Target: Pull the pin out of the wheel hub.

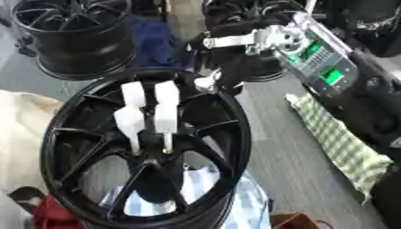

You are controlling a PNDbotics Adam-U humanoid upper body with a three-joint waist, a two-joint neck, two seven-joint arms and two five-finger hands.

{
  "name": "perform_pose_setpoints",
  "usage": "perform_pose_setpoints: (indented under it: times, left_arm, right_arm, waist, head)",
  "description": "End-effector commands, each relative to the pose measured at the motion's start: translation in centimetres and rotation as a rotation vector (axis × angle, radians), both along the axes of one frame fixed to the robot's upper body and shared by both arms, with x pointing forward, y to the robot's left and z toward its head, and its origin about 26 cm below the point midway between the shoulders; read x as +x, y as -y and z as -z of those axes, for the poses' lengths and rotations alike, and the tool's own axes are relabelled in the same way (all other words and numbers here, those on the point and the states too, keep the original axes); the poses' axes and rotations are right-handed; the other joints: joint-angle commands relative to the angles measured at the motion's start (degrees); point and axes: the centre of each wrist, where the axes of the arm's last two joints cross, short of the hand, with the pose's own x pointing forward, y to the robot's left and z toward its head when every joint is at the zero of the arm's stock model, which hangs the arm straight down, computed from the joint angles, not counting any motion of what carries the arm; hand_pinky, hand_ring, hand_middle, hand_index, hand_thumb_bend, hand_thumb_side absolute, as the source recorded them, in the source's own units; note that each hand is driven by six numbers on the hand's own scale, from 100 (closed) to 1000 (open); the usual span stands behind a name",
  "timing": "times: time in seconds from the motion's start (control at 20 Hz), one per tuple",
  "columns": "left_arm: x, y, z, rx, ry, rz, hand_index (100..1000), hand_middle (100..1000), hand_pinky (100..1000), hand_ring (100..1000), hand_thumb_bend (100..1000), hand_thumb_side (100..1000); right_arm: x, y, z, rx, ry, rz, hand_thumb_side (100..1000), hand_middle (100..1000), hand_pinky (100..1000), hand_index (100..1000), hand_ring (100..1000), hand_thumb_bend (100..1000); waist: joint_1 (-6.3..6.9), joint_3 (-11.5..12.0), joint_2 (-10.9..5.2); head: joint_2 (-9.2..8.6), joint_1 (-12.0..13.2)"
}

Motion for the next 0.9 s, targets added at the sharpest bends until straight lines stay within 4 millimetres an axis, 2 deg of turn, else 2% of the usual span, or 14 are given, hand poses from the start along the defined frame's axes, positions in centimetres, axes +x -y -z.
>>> perform_pose_setpoints:
  times: [0.05, 0.9]
  left_arm:
    - [0.1, 0.2, -0.9, 0.016, 0.021, 0.014, 923, 688, 708, 617, 100, 722]
    - [0.1, 0.5, -0.8, 0.013, 0.018, 0.017, 924, 683, 711, 617, 100, 724]
  right_arm:
    - [0.5, -0.3, -0.5, -0.024, 0.024, 0.005, 632, 861, 790, 962, 838, 100]
    - [1.5, -2.2, 1.7, -0.116, -0.002, -0.020, 653, 873, 801, 956, 859, 100]
  waist:
    - [0.27, 0.2, -0.32]
    - [0.46, 0.9, -0.25]
  head:
    - [-0.26, -0.3]
    - [-0.11, -0.5]
